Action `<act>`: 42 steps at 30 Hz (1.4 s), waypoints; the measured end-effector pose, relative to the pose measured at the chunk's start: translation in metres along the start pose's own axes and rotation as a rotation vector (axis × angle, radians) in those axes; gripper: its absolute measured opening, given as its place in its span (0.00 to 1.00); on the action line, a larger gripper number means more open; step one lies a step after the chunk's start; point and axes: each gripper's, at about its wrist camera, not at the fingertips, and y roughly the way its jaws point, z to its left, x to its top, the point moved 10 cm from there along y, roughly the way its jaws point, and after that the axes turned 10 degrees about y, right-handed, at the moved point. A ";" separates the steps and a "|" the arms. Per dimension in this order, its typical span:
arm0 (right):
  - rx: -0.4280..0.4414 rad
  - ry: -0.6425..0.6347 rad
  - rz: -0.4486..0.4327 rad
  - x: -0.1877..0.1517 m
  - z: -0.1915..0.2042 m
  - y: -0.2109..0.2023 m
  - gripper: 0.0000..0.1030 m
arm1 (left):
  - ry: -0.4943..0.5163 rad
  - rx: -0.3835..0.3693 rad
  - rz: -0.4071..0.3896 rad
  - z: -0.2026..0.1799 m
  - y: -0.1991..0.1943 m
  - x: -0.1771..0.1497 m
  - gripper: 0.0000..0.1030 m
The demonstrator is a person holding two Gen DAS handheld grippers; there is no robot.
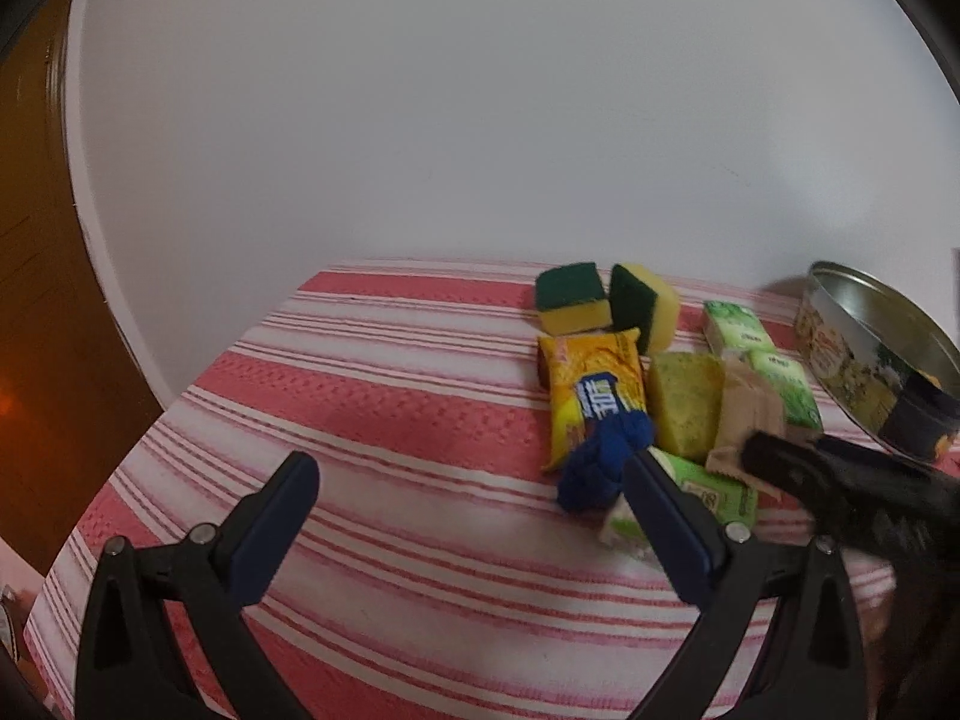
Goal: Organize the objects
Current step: 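Withdraw both grippers from the tin back toward the pile, then grasp the blue cloth with the left gripper while the right grasps the brown snack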
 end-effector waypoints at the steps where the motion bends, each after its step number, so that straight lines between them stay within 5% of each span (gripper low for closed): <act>1: 0.017 0.030 0.022 0.000 0.000 0.006 0.86 | 0.004 -0.003 0.005 -0.001 0.001 -0.001 1.00; 6: 0.047 0.066 0.039 0.006 0.004 0.018 0.81 | 0.012 -0.027 0.028 -0.007 0.002 -0.006 1.00; 7: 0.054 0.061 0.048 0.006 0.005 0.019 0.74 | 0.018 -0.029 0.034 -0.009 0.003 -0.006 0.99; 9: 0.088 0.060 0.098 0.000 0.008 0.023 0.38 | 0.027 -0.023 0.043 -0.012 0.004 -0.006 0.99; 16: 0.135 0.038 0.087 -0.001 0.008 -0.007 0.37 | 0.004 -0.042 0.064 -0.019 0.010 0.001 0.98; 20: 0.113 -0.026 0.009 0.005 -0.002 -0.041 0.38 | 0.022 -0.052 0.061 -0.032 0.020 0.013 0.95; 25: 0.055 -0.063 -0.066 0.014 -0.025 -0.061 0.38 | 0.048 -0.054 0.141 -0.048 0.051 0.010 0.69; 32: 0.071 -0.034 -0.038 0.015 -0.032 -0.050 0.38 | -0.073 -0.185 0.158 -0.040 0.059 0.007 0.36; 42: 0.056 -0.072 -0.145 0.027 -0.029 -0.077 0.38 | -0.069 -0.144 0.028 -0.034 0.029 0.017 0.35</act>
